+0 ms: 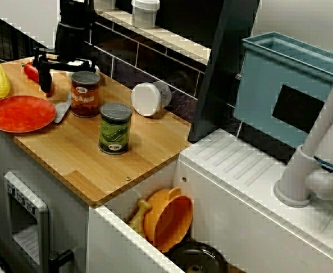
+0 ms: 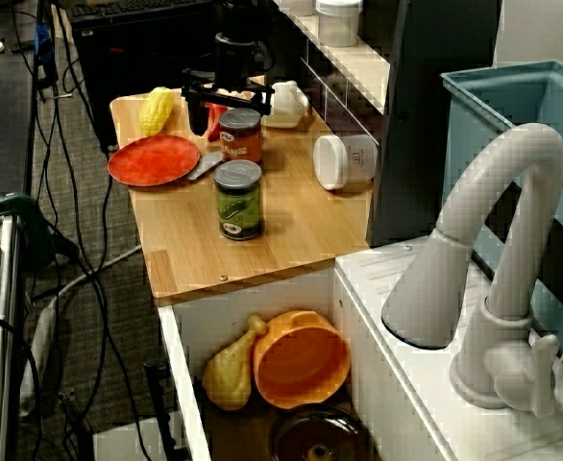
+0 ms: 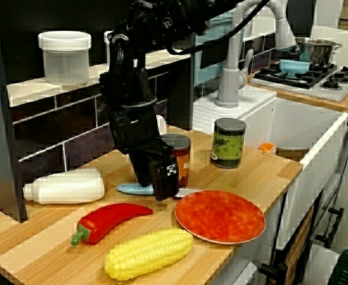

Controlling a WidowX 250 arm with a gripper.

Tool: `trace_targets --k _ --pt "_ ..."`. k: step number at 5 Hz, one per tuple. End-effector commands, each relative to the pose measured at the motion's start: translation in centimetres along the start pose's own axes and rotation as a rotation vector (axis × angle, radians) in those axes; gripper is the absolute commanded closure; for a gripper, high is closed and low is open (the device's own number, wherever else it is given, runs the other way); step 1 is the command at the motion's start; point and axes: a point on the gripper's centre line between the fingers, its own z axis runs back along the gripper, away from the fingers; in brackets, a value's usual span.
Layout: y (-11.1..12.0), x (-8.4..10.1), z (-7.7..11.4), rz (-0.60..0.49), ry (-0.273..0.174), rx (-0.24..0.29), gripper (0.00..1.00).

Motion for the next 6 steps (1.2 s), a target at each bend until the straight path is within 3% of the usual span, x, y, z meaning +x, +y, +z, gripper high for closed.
trace_targets --k 1,3,6 --pt "0.0 0.0 0.0 0.000 0.000 0.000 0.00" --pt "0.6 -0.8 0.5 -0.013 0.020 -0.006 0.00" --pt "1.4 -2.2 3.4 -0.027 0.095 -0.010 0.00"
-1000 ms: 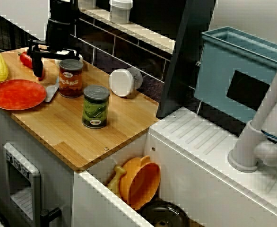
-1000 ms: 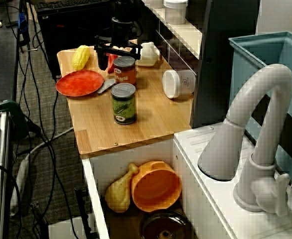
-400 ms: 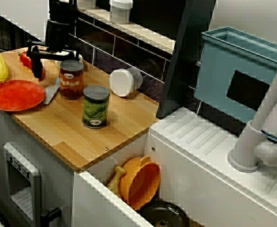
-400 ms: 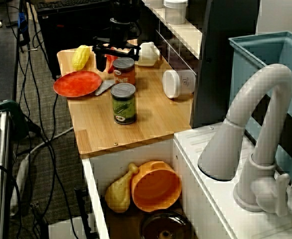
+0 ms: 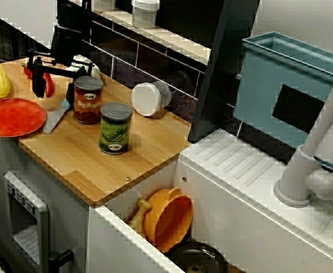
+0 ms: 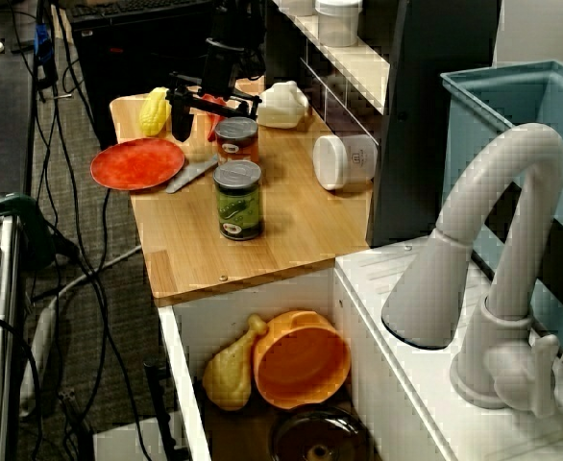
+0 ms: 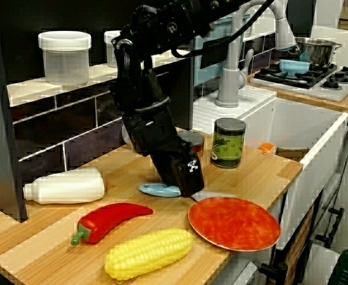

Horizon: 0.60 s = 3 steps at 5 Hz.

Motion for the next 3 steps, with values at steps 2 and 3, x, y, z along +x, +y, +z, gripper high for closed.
trace_targets --k 2,3 --pt "-0.18 0.34 3.19 0.032 -0.029 -0.087 0.00" --pt "-0.32 0.39 3.81 0.043 -0.008 -0.115 0.00"
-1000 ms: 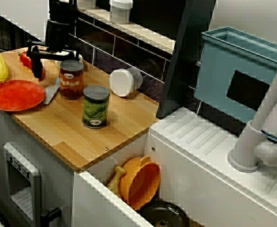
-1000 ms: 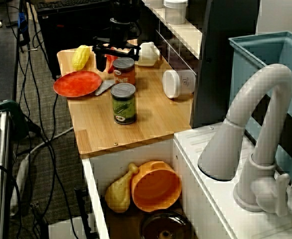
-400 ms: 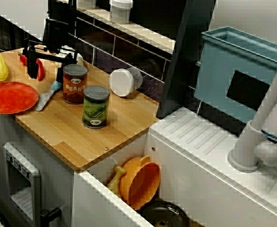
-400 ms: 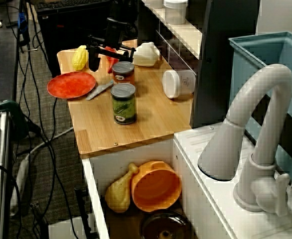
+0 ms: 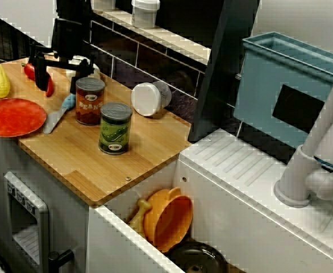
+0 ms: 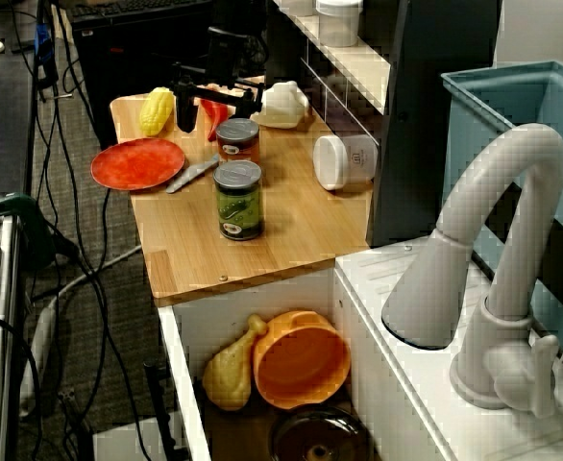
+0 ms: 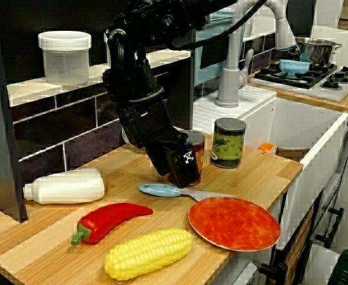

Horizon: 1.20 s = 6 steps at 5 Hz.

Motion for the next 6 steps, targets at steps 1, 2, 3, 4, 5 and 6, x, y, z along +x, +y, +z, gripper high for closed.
trace_targets --k 1,2,3,4,5,6 --pt "-0.4 0.1 2.6 0.012 -0.044 -0.089 0.00" --pt "-0.4 0.0 2.4 0.001 -0.058 -0.103 0.00" --pt "0.0 -0.6 2.1 -0.029 -0.068 -0.146 0.00" --pt "0.1 -0.9 1.0 -0.027 -0.084 -0.144 0.00" --pt "0.1 -1.1 0.5 -0.012 -0.091 -0.138 0.00" --pt "0.4 -1.0 0.4 0.006 -0.085 -0.139 0.00"
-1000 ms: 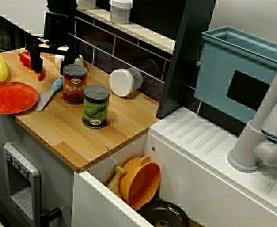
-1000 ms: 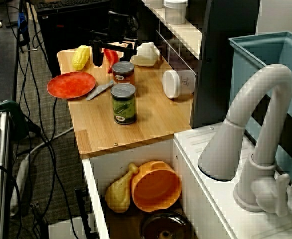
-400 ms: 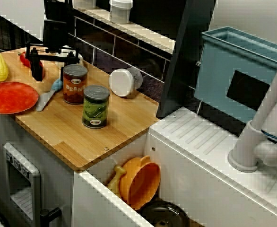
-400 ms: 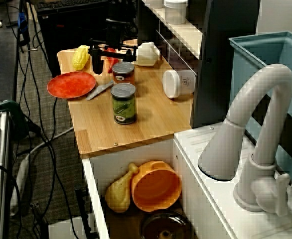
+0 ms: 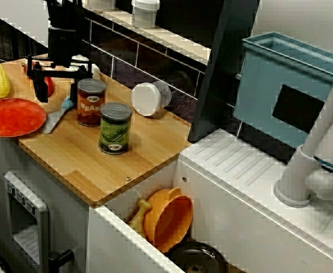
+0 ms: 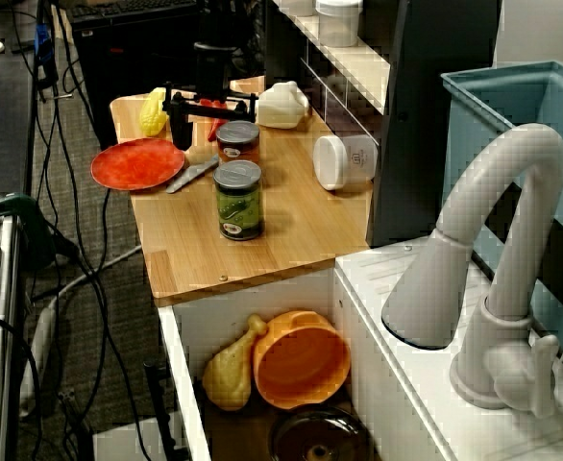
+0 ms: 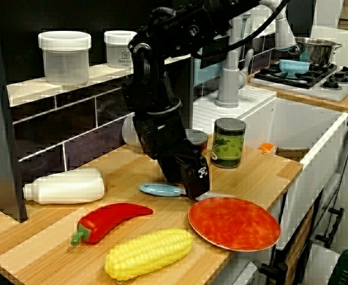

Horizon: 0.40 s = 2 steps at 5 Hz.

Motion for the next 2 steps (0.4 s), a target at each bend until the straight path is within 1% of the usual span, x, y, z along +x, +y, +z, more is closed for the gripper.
trace_targets --k 1,2 --pt "0.24 0.01 2.25 0.012 -0.055 -0.045 0.00" --pt "0.21 0.08 2.25 0.017 -0.053 -0.044 0.00"
